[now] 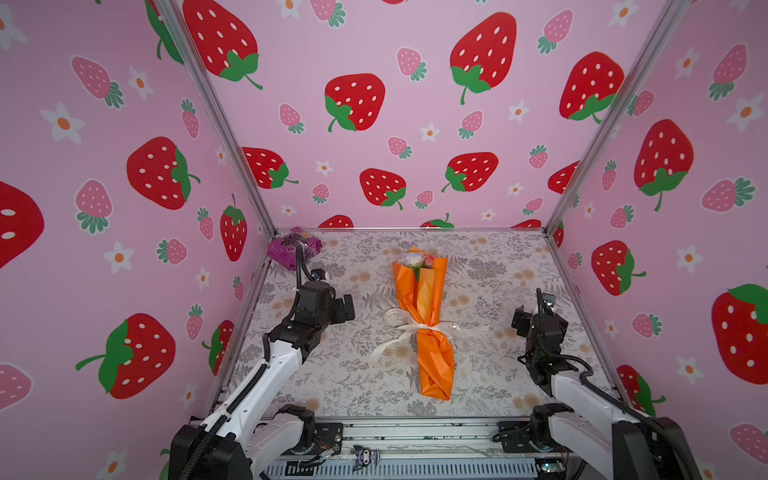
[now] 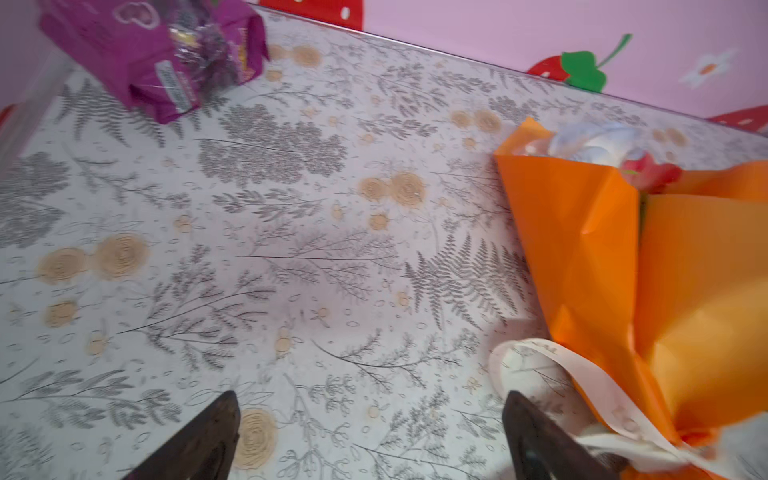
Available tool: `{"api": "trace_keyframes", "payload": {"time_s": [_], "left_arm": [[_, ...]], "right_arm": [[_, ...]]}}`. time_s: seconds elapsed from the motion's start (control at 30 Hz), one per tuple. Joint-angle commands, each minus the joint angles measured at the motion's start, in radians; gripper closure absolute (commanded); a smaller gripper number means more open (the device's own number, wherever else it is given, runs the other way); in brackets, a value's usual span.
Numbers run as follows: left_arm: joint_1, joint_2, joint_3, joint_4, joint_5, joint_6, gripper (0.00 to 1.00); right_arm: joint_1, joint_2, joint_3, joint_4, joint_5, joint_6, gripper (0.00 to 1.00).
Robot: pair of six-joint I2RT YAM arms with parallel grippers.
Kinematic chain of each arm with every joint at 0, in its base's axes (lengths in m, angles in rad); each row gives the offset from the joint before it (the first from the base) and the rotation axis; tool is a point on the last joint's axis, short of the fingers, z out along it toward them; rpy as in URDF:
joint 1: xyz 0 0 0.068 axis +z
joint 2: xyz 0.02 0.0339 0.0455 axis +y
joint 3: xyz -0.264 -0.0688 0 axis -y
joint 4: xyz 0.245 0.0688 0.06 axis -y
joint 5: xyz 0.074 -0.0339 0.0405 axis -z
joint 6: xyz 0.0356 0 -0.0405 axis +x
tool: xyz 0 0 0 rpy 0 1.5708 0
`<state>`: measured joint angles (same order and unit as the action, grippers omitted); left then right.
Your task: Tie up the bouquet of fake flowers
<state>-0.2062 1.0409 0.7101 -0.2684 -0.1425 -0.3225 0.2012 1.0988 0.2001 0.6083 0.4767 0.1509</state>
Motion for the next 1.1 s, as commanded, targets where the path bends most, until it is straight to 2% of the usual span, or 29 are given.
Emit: {"api": "trace_keyframes", "payload": {"time_s": [0.0, 0.07, 0.1, 0.17, 0.2, 0.23, 0.27, 0.3, 0.33, 0.37, 0.43, 0.57, 0.63, 0.67, 0.7, 0.8, 0.87, 1.07], "left_arm": [[0.061, -0.004, -0.037, 0.057, -0.157, 0.073, 0.01], [0.074, 0.016, -0.095, 0.194, -0.268, 0.167, 0.01], [0.092, 0.031, -0.118, 0.254, -0.263, 0.214, 0.01], [0.143, 0.067, -0.137, 0.322, -0.149, 0.241, 0.01], [0.158, 0.092, -0.148, 0.365, -0.105, 0.237, 0.01], [0.162, 0.118, -0.171, 0.439, -0.084, 0.247, 0.01], [0.162, 0.152, -0.205, 0.537, -0.061, 0.268, 0.01], [0.162, 0.175, -0.224, 0.602, -0.036, 0.291, 0.01], [0.162, 0.191, -0.234, 0.651, -0.017, 0.308, 0.01], [0.165, 0.211, -0.251, 0.716, 0.002, 0.321, 0.01], [0.172, 0.266, -0.281, 0.851, 0.046, 0.353, 0.01], [0.235, 0.416, -0.297, 1.043, 0.229, 0.312, 0.01], [0.238, 0.506, -0.326, 1.187, 0.272, 0.323, 0.01], [0.242, 0.514, -0.322, 1.181, 0.297, 0.324, 0.01], [0.249, 0.490, -0.297, 1.088, 0.303, 0.327, 0.01], [0.239, 0.504, -0.249, 1.014, 0.167, 0.287, 0.01], [0.231, 0.512, -0.250, 1.031, 0.135, 0.282, 0.01], [0.228, 0.507, -0.251, 1.027, 0.130, 0.285, 0.01]], "right_arm": [[-0.025, 0.157, 0.009, 0.341, -0.178, -0.086, 0.05], [-0.029, 0.253, 0.090, 0.323, -0.239, -0.120, 0.04], [-0.031, 0.294, 0.083, 0.419, -0.289, -0.154, 0.04], [-0.039, 0.362, 0.051, 0.596, -0.366, -0.208, 0.03], [-0.057, 0.392, 0.065, 0.577, -0.400, -0.200, 0.03], [-0.071, 0.422, 0.046, 0.629, -0.448, -0.204, 0.03], [-0.074, 0.471, 0.003, 0.777, -0.482, -0.212, 0.01], [-0.074, 0.495, -0.027, 0.858, -0.481, -0.211, 0.00], [-0.075, 0.467, -0.024, 0.795, -0.467, -0.210, 0.00], [-0.075, 0.445, -0.001, 0.727, -0.413, -0.189, 0.00], [-0.073, 0.494, 0.062, 0.684, -0.270, -0.129, 0.00], [-0.072, 0.484, 0.062, 0.671, -0.279, -0.136, 0.00], [-0.072, 0.475, 0.060, 0.663, -0.290, -0.144, 0.00], [-0.072, 0.482, 0.064, 0.666, -0.293, -0.143, 0.00], [-0.071, 0.476, 0.060, 0.660, -0.292, -0.144, 0.00], [-0.072, 0.476, 0.063, 0.655, -0.297, -0.146, 0.00], [-0.071, 0.477, 0.065, 0.653, -0.297, -0.146, 0.00], [-0.073, 0.476, 0.067, 0.647, -0.300, -0.145, 0.00]]}}
